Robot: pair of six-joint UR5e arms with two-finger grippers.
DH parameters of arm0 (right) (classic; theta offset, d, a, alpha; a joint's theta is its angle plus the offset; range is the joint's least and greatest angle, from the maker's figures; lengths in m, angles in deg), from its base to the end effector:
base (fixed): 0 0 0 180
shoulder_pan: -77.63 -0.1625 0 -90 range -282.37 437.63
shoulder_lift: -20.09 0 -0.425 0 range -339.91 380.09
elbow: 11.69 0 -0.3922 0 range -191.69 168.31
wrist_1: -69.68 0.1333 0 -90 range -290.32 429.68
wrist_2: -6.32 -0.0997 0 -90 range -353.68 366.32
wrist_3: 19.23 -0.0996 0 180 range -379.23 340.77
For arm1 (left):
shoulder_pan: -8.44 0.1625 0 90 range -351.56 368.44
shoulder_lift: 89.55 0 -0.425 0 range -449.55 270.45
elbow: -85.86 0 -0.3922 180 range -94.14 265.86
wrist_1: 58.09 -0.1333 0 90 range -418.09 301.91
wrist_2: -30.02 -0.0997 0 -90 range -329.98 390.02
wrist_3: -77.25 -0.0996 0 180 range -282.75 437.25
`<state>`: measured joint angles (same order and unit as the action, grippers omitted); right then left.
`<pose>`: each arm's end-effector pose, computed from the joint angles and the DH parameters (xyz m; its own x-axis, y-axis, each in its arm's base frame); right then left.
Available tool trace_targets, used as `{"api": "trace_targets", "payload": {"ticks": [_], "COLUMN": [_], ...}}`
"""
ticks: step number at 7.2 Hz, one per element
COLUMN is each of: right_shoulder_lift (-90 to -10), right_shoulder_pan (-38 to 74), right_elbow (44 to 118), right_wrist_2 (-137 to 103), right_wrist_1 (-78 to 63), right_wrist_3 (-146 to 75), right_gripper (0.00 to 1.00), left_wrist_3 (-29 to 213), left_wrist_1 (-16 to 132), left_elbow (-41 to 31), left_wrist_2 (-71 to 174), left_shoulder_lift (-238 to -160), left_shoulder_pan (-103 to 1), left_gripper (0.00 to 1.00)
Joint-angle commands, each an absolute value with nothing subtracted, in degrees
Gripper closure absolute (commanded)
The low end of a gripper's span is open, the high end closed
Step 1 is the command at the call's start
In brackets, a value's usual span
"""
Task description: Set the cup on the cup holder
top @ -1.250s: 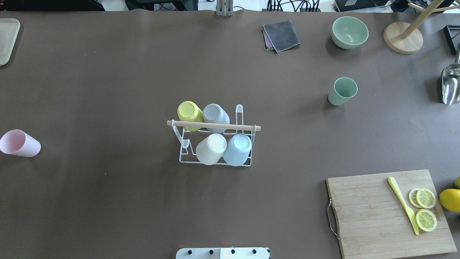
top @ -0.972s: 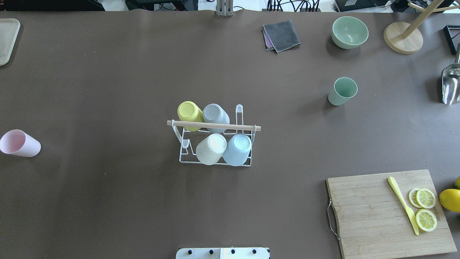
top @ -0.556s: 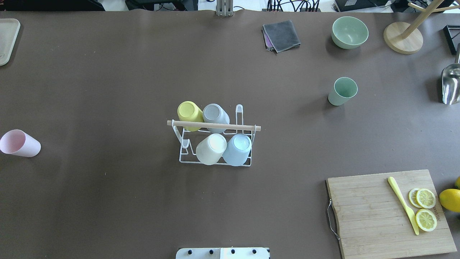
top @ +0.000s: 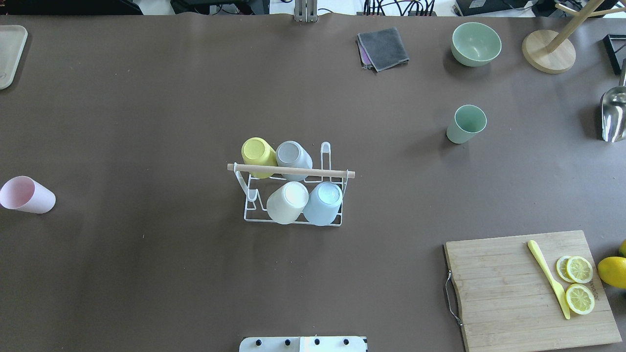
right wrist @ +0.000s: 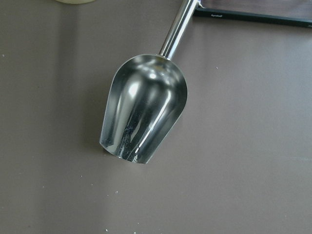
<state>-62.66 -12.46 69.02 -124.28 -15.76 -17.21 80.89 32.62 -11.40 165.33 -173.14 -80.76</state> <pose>0.0693 -0.5484 0.6692 0.7589 -0.0626 0.6482 0.0252 0.9974 0.0669 -0.0563 -0.4471 0.6463 0.7024 -0.0343 -0.7110 0.0307 0.9994 -0.0179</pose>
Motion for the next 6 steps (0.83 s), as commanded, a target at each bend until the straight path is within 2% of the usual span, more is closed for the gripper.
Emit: {"api": "trace_targets", "payload": {"ticks": [1, 6], "right_shoulder_lift": [-62.88, -62.88], "right_shoulder_pan": [-12.46, -12.46], "right_elbow": [69.26, 69.09], "right_wrist_2": [-124.37, -124.29], "right_wrist_1": [-15.75, -15.66], "right_wrist_3": [-17.21, -17.21], "right_gripper": [0.0, 0.0], "left_wrist_3": [74.94, 70.93], "left_wrist_1": [32.62, 32.62], "left_elbow": [-13.45, -12.85], "left_wrist_2": [162.13, 162.21], "left_shoulder_lift": [-172.7, -172.17], "left_shoulder_pan": [-79.11, -79.19], "left_gripper": [0.01, 0.01]}}
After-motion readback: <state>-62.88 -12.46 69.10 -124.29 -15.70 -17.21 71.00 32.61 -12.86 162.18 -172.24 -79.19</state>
